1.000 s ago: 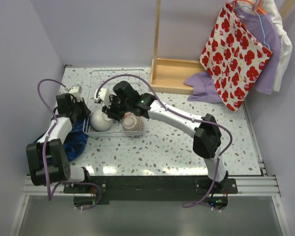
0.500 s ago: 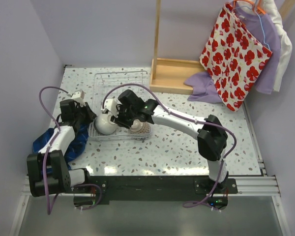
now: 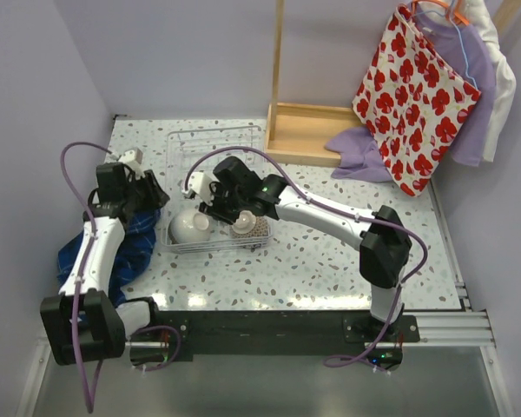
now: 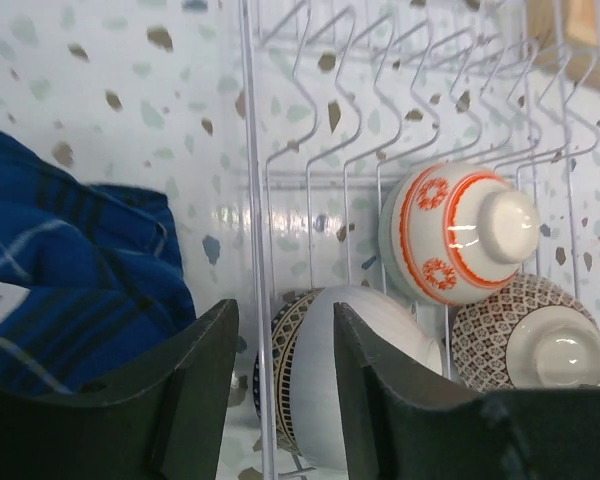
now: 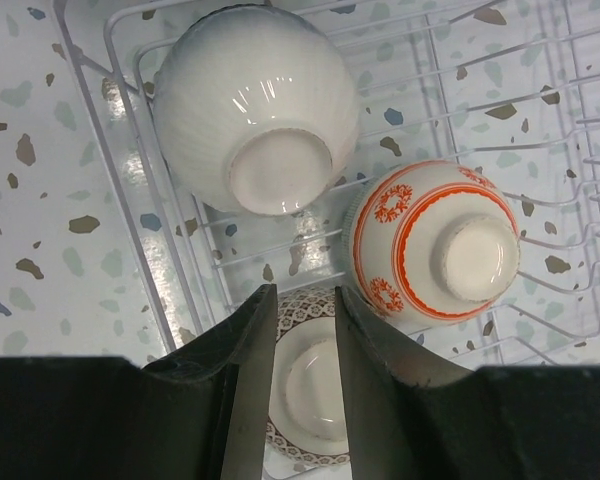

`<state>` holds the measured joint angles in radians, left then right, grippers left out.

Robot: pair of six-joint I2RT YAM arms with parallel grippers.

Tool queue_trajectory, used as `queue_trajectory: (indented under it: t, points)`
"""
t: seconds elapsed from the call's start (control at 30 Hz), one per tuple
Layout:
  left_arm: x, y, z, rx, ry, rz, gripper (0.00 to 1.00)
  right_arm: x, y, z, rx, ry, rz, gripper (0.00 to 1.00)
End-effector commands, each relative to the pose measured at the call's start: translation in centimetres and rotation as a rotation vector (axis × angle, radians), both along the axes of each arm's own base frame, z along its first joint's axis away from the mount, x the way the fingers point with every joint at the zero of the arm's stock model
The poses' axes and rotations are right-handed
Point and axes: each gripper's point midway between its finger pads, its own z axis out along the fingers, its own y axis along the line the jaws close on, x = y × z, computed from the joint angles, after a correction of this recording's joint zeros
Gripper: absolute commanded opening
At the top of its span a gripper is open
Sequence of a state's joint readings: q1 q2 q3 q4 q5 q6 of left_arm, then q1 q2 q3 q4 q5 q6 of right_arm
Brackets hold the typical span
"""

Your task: Load the bowls into the dish rack

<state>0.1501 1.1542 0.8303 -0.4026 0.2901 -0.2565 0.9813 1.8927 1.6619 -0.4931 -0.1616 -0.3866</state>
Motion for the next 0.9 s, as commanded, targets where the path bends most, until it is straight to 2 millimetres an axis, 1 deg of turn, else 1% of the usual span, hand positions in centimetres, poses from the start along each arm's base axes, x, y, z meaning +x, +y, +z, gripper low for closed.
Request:
queue_trajectory:
  t: [0.0,0.07,0.1,0.13,0.17,0.2,0.23,0.27,0.3,0.33,0.4,0.43,0.47,0.5,0.53,0.6,0.73,0.8,0.87]
  points:
    - [-0.7,1.4,4.2,0.141,-0.104,-0.039,0.49,0.4,0.2,1.0,0.025,-0.026,-0.012,0.34]
    - [-1.5,1.7,2.9,0.161,-0.05,-0.04,0.48,0.5,0.4,0.8,0.024,-0.017,-0.011,0.33]
    - [-1.9,1.9,1.8,0.164,-0.001,-0.03,0.44,0.4,0.4,0.1,0.009,-0.005,-0.004,0.32]
    - [-2.3,2.3,1.5,0.163,0.04,-0.009,0.39,0.4,0.5,-0.2,0.005,0.0,0.0,0.31]
    - [-2.3,2.2,1.3,0.167,0.047,-0.032,0.31,0.3,0.6,-0.5,0.001,0.004,0.007,0.27]
    - [-2.3,2.3,0.9,0.165,0.066,-0.022,0.14,0.3,0.8,-0.8,-0.003,0.007,0.015,0.24]
    - [-2.5,2.6,0.6,0.172,0.086,-0.006,0.01,0.3,1.1,-1.8,-0.013,0.022,0.024,0.22]
    - [-2.6,3.1,0.5,0.189,0.096,0.025,0.0,0.5,1.4,-1.5,-0.006,0.022,0.024,0.2]
    - [-2.5,3.3,0.2,0.196,0.108,0.028,0.0,0.5,1.7,-1.8,-0.003,0.027,0.027,0.17]
    - [-2.6,3.4,-0.1,0.204,0.121,0.019,0.0,0.7,1.9,-2.4,-0.01,0.035,0.023,0.16]
    - [-2.9,3.9,-1.1,0.227,0.173,0.019,0.0,1.0,2.4,-2.6,-0.006,0.031,0.019,0.15]
    - [-2.9,3.9,-1.4,0.228,0.187,0.006,0.0,1.2,2.5,-3.1,-0.013,0.037,0.017,0.14]
    - [-2.8,3.6,-1.6,0.232,0.192,-0.034,0.0,1.3,2.7,-3.3,-0.018,0.034,0.018,0.13]
    - [-2.9,3.5,-2.5,0.229,0.225,-0.052,0.0,1.4,2.6,-3.5,-0.023,0.033,0.019,0.13]
    - [-3.0,3.6,-2.8,0.229,0.24,-0.055,0.0,1.5,2.7,-3.8,-0.03,0.034,0.018,0.12]
    - [-2.9,3.3,-3.6,0.22,0.261,-0.076,0.0,1.4,2.7,-4.8,-0.047,0.044,0.02,0.12]
    - [-2.8,3.0,-4.6,0.2,0.288,-0.103,0.0,1.2,2.9,-5.9,-0.054,0.072,0.022,0.12]
    - [-2.8,2.9,-5.1,0.192,0.305,-0.11,0.0,1.2,3.3,-6.2,-0.049,0.082,0.024,0.12]
    - [-2.8,2.6,-5.3,0.181,0.312,-0.12,0.0,1.6,4.1,-5.2,-0.021,0.073,0.023,0.12]
